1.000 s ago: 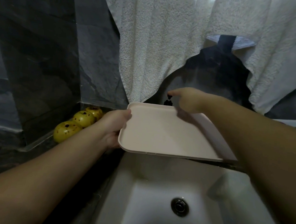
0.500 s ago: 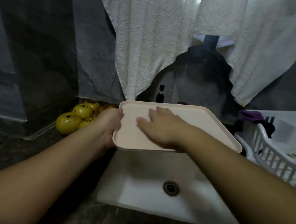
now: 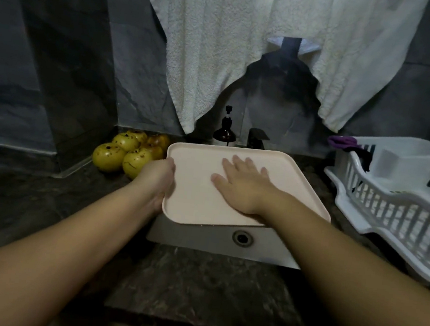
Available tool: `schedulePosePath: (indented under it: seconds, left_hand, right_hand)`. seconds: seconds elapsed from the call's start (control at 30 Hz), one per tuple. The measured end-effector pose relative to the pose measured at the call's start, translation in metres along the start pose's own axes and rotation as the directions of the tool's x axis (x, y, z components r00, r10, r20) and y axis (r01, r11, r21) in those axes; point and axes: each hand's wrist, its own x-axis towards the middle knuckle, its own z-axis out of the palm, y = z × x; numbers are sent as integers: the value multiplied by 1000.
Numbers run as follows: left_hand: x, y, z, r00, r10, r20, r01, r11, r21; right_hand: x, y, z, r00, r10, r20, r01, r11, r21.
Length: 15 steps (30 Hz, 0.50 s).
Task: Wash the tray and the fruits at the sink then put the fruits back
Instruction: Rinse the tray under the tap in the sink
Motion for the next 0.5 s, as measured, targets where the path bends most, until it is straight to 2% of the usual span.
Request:
schedulePosePath:
  seconds: [0.07,0.13,0.27,0.3,0.43,0.5]
  left_hand:
    - [-1,2,-2,1000,13,4,-13,1000,-3]
    - [-3,1,-8,1000,13,-5,-13,1000,17]
    - [-9,-5,-10,998,46,-41,-44,997,58]
    - [-10,-5,-7,998,47,-38,-45,998,52]
    - [-15,-5,-2,999,51,-14,-50,995,86]
    - [-15,-7,-9,998,56,-32,-52,993,108]
  right_hand:
    - [-7,-16,12,990,-138,-9,138,990,4]
    - [-14,-6,14,984,-177,-8,177,984,-2]
    - [-12,5,0,996,85,-3,-85,996,-25]
    - [-9,-7,-1,996,87,-9,-88,996,-28]
    - [-18,-31,16,979,-198,-52,196,980,-43]
    - [-27,-6,16,983,-171,-70,169,985,-35]
